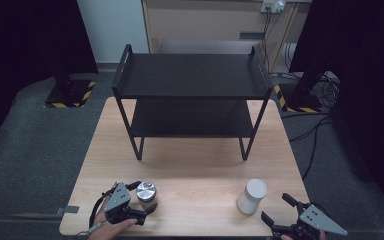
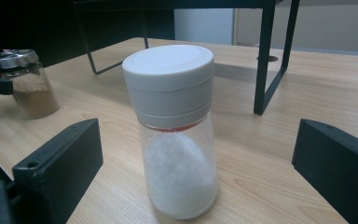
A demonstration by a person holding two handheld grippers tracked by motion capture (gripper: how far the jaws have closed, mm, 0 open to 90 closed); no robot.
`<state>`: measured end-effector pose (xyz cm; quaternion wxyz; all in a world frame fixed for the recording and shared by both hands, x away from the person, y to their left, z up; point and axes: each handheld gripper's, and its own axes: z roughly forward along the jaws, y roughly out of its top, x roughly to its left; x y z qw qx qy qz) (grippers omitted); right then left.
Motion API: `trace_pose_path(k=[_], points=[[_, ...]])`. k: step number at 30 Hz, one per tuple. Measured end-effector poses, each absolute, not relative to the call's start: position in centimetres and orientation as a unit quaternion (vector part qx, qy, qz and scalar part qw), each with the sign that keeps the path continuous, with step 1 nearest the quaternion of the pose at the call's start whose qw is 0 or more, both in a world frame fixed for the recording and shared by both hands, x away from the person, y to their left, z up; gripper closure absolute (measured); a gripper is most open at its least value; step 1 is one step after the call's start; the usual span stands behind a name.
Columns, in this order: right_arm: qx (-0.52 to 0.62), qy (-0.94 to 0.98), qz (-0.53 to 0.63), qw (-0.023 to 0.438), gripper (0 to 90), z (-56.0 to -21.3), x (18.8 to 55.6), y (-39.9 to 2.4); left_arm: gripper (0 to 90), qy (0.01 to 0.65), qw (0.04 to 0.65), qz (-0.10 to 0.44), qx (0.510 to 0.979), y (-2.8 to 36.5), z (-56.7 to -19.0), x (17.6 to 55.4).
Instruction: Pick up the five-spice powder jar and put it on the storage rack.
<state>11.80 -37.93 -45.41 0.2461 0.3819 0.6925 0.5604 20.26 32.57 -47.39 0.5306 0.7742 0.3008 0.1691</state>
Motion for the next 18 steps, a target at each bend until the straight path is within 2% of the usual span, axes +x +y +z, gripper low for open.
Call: trace_pose_path(k=[12, 15, 18], points=[[0.381, 0.693, 0.560, 0.246, 2.3, -45.42, 11.81, -37.95, 8.6, 0.305, 0.524, 0.166, 0.778, 32.17, -47.42, 20.67], [0.382, 0.692, 0.560, 0.247, 2.4, -45.41, 11.79, -38.00, 12.5, 0.308, 0.520, 0.168, 0.779, 32.14, -47.45, 20.65], [0.383, 0.692, 0.560, 0.246, 2.4, -45.39, 11.77, -38.03, 20.5, 0.309, 0.522, 0.163, 0.778, 32.36, -47.64, 20.69]])
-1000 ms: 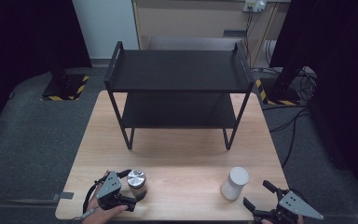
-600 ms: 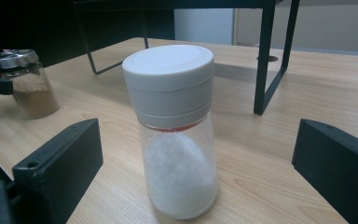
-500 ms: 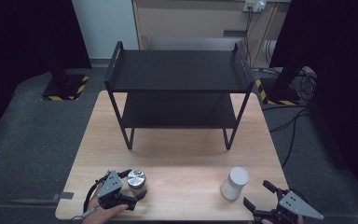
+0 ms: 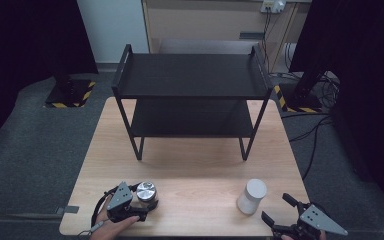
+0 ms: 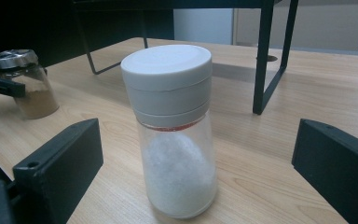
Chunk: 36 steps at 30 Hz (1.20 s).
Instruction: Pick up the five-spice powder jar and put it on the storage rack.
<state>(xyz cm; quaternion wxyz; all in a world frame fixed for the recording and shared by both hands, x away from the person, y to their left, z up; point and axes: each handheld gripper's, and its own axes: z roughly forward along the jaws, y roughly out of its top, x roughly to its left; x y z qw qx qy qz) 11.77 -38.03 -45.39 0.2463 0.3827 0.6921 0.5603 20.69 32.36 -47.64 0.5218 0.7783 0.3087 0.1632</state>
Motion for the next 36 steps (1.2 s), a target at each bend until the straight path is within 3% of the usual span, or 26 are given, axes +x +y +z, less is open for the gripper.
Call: trace_pose_path(k=[5, 36], points=[[0.382, 0.692, 0.560, 0.247, 2.4, -45.4, 11.8, -38.0, 29.3, 0.307, 0.523, 0.167, 0.777, 32.2, -47.8, 20.4], [0.373, 0.704, 0.560, 0.228, 2.4, -45.9, 12.3, -38.1, 29.9, 0.293, 0.533, 0.172, 0.775, 32.3, -45.2, 19.7]])
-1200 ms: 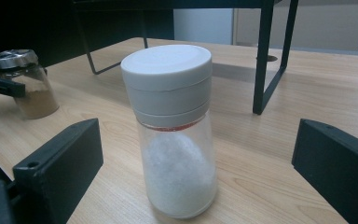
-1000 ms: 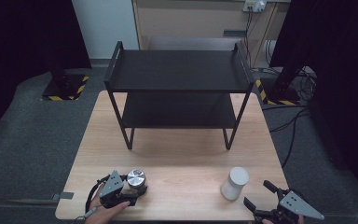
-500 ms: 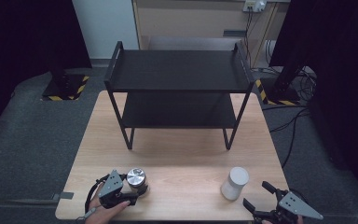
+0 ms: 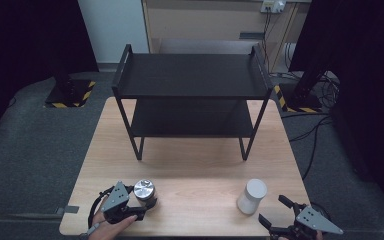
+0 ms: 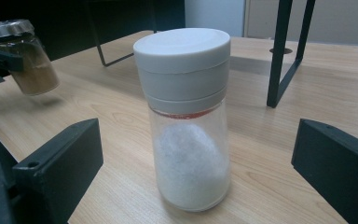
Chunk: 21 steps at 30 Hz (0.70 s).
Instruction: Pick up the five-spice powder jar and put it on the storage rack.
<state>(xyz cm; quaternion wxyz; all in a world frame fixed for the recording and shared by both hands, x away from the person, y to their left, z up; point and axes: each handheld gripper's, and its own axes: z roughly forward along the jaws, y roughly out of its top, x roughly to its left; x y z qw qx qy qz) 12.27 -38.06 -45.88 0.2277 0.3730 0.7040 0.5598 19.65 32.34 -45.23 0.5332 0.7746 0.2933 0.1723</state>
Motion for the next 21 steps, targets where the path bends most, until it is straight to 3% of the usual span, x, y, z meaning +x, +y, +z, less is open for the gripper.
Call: trace_pose_path(k=[21], points=[[0.370, 0.706, 0.562, 0.220, 2.1, -45.9, 12.3, -38.2, 29.9, 0.297, 0.537, 0.167, 0.772, 32.5, -44.0, 19.7]])
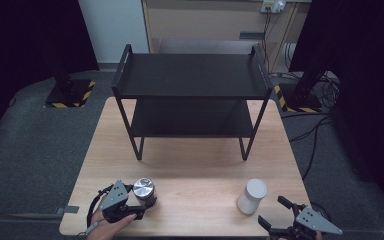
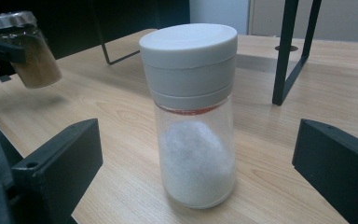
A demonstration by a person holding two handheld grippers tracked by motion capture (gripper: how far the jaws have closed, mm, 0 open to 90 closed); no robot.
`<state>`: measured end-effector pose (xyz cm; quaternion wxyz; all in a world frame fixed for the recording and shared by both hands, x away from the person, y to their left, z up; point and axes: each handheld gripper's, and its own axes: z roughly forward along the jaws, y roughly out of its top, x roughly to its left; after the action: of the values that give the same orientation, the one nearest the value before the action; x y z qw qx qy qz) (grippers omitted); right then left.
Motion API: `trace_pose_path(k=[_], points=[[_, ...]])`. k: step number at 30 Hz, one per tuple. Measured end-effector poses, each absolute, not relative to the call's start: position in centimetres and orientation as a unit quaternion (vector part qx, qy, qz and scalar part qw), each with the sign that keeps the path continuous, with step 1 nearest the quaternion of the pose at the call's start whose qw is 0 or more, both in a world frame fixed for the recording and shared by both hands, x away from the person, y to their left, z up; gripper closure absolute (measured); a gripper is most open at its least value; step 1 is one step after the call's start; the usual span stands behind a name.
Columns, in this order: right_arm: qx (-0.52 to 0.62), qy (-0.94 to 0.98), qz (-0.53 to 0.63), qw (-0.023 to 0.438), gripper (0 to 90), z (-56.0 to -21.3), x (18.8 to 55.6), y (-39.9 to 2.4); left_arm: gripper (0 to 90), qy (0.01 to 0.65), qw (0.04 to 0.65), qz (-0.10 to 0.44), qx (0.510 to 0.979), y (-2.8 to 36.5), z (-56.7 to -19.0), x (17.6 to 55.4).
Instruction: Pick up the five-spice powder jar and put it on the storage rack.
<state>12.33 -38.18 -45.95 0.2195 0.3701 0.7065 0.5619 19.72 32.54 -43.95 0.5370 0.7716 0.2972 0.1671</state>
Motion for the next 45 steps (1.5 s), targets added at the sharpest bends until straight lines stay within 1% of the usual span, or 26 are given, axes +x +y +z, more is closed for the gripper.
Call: trace_pose_path(k=[6, 22, 27, 39, 45], points=[[0.364, 0.709, 0.565, 0.216, 1.7, -45.8, 12.3, -38.2, 29.9, 0.297, 0.538, 0.163, 0.771, 32.4, -42.8, 19.6], [0.358, 0.709, 0.569, 0.213, 1.5, -45.7, 12.3, -39.0, 29.9, 0.274, 0.540, 0.164, 0.779, 31.2, -38.4, 20.0], [0.357, 0.706, 0.572, 0.217, 1.4, -45.6, 12.1, -39.3, 29.9, 0.271, 0.547, 0.163, 0.775, 30.7, -37.7, 20.4], [0.359, 0.698, 0.578, 0.224, 1.3, -45.6, 11.9, -39.5, 29.9, 0.261, 0.535, 0.165, 0.786, 29.7, -35.3, 20.9], [0.356, 0.696, 0.582, 0.223, 1.1, -45.5, 11.9, -39.5, 29.9, 0.256, 0.540, 0.164, 0.785, 29.5, -34.5, 21.2]])
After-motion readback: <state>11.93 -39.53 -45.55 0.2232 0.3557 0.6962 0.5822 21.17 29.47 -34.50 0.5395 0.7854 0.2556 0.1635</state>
